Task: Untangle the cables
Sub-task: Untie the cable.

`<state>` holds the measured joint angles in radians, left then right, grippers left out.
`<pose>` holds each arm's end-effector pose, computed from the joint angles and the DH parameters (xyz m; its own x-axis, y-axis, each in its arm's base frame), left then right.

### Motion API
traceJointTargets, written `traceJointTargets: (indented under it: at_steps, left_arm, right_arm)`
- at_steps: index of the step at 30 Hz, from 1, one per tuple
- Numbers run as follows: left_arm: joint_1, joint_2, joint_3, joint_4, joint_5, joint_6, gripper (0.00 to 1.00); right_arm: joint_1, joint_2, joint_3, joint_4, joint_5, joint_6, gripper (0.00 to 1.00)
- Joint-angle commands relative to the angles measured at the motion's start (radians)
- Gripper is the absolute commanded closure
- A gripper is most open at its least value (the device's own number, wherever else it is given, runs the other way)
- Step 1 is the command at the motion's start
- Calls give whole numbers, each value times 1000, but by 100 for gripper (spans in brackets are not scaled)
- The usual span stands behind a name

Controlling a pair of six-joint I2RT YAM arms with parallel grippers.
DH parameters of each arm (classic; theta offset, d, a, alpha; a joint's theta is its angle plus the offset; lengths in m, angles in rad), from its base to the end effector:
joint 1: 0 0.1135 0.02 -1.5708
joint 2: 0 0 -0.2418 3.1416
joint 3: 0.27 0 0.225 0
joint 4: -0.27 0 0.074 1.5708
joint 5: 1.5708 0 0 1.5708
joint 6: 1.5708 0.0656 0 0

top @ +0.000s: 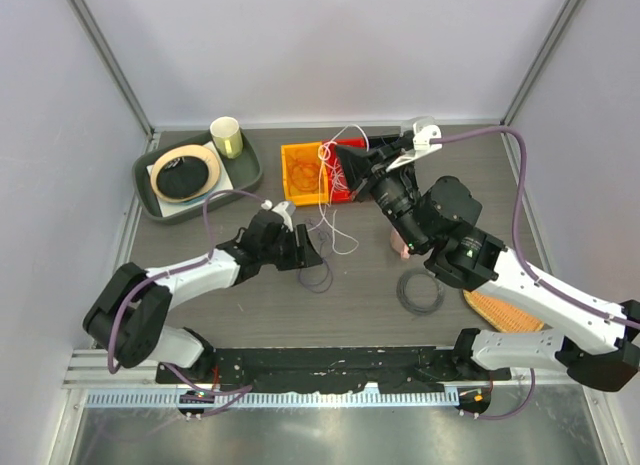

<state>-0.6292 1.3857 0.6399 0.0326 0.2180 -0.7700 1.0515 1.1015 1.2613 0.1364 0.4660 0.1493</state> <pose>0.2180 -0.1762 0.1578 -0.8718 -0.2061 -0.4444 0.1392 0.7656 -0.6281 0.1457 0.1955 0.4616 0.0596 0.3720 -0.9263 -0.5776 0.7697 0.2720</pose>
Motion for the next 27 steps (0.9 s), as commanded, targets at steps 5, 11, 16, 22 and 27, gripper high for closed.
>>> traceJointTargets:
  at_steps: [5,11,16,22,27]
  left_arm:
    - [-4,108,84,-3,-31,38,100]
    - [-4,23,34,-146,-208,-67,100]
    - [-3,-161,-28,-322,-373,-185,100]
    - [-4,-234,-48,-384,-362,-177,100]
    - [-4,-267,-8,-415,-338,-144,100]
  right_arm:
    - [-7,41,76,98,164,-145,99]
    - [-80,70,98,134,260,-272,99]
    - [-180,75,98,155,241,-332,99]
    - [-231,129,134,138,180,-324,99]
    - [-264,213,191,146,168,-321,99]
